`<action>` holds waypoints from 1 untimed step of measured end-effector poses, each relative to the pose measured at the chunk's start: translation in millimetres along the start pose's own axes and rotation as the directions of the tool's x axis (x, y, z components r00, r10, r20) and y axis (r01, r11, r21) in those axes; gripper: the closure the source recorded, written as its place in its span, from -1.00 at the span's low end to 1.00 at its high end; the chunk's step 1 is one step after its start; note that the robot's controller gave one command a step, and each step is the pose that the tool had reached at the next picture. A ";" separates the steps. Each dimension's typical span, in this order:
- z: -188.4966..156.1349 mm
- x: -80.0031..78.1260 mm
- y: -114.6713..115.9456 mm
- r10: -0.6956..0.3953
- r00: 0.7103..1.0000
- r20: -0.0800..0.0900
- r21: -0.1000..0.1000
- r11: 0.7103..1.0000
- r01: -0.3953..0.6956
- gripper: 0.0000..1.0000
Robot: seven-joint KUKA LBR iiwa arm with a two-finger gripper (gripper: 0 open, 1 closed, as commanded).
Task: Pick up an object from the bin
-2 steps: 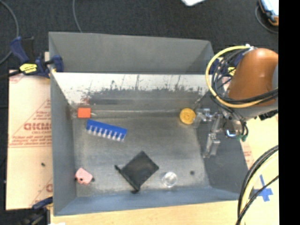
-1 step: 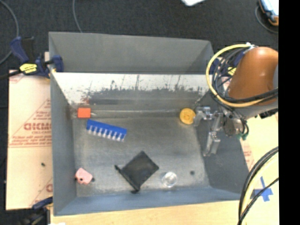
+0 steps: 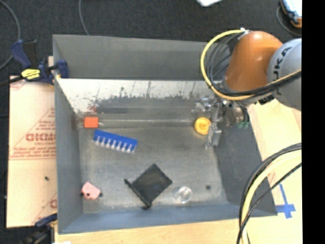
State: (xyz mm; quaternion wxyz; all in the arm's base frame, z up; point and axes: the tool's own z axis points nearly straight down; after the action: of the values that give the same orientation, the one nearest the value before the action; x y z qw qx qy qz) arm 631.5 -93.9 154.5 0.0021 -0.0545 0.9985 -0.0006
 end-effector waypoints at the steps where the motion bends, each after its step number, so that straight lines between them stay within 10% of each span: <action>1: 28.0 4.7 14.4 0.030 1.000 0.001 0.000 1.000 -0.030 -1.00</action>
Offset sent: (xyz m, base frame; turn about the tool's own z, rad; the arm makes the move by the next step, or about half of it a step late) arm 0.0182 0.0051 -0.0178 -0.0969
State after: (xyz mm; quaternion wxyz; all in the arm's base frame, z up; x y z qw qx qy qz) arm 625.4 -80.2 126.5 0.0029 -0.0393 0.9992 -0.0004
